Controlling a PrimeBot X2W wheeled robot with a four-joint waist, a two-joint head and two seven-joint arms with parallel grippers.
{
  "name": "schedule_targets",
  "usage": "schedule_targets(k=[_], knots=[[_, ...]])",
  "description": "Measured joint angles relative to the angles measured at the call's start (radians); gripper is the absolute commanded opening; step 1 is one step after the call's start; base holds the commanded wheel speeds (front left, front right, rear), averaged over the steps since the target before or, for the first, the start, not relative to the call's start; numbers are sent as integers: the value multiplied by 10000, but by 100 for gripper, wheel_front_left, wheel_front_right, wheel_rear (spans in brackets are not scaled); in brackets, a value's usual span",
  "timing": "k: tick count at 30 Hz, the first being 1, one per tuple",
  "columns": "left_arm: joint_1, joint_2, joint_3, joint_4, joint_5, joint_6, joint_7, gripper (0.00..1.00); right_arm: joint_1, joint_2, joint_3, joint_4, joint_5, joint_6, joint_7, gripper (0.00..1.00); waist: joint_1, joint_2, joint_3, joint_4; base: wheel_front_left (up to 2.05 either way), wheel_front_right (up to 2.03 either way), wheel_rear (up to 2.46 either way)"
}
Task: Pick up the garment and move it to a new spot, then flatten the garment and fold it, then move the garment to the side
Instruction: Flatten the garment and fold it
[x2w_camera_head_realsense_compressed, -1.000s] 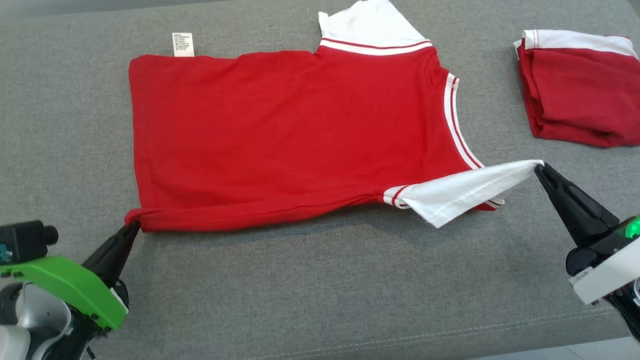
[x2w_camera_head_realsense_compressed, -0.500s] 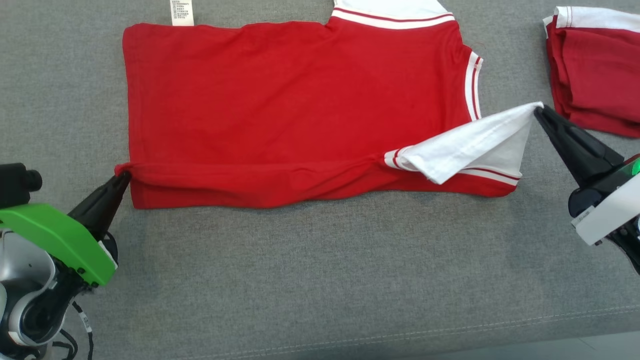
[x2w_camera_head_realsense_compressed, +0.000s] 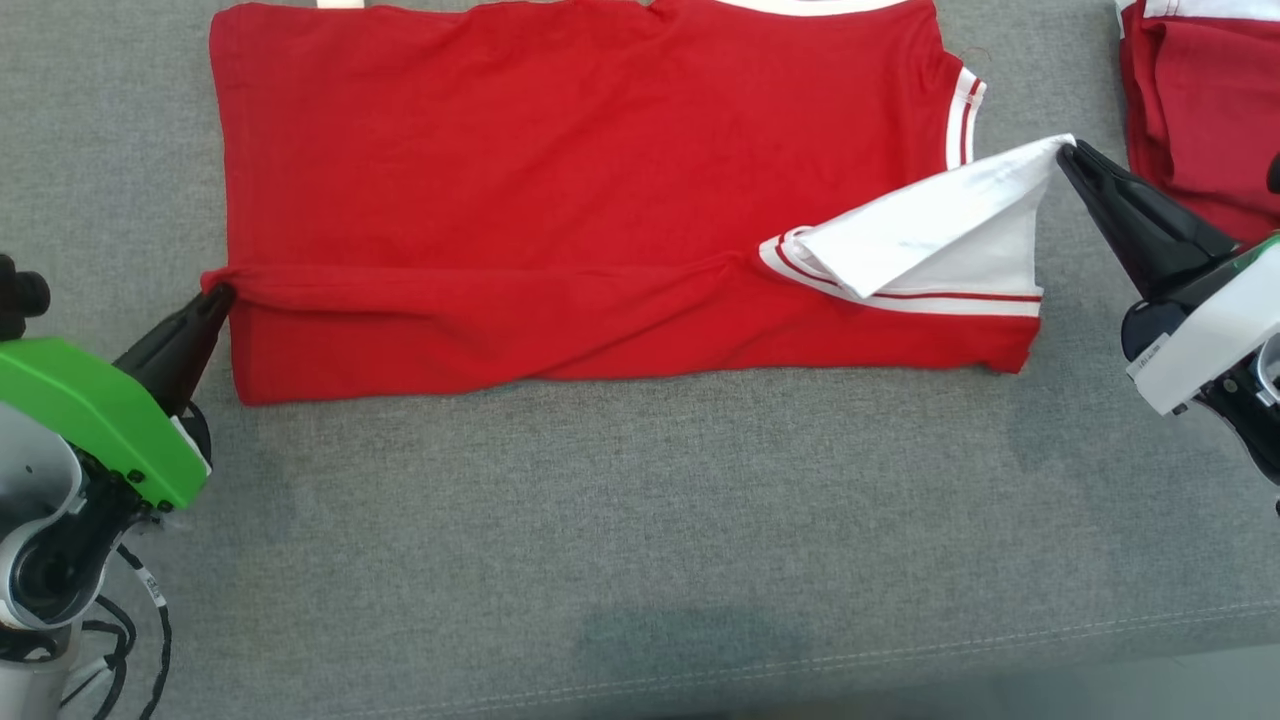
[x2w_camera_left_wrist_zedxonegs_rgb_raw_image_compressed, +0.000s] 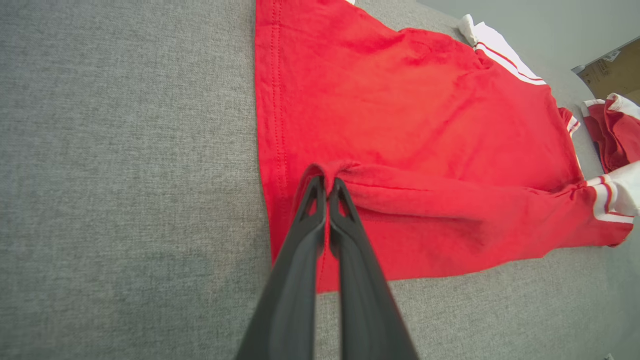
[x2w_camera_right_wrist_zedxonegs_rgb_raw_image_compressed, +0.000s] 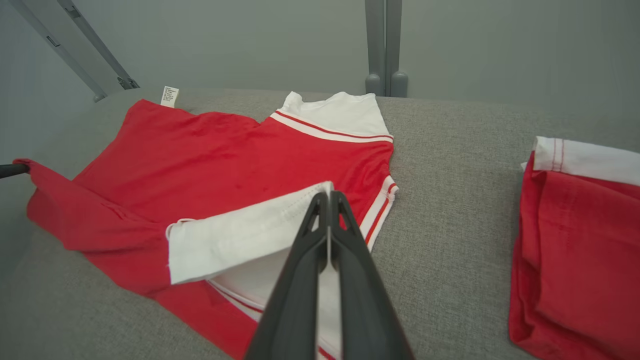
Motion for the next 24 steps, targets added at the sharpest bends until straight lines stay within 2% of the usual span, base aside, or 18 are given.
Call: schedule_targets(k=[15,24], knots=[[-876,-190,54,907,61,104,249,0,-1116,337,798,901,-222,0,25,0,0,0,328,-139,0,0,0],[-1211,-499,4,1384,176,180,247,0,-1555,495,1256,1367,-330,0,-67,0,0,0,348,-208,0,0,0]])
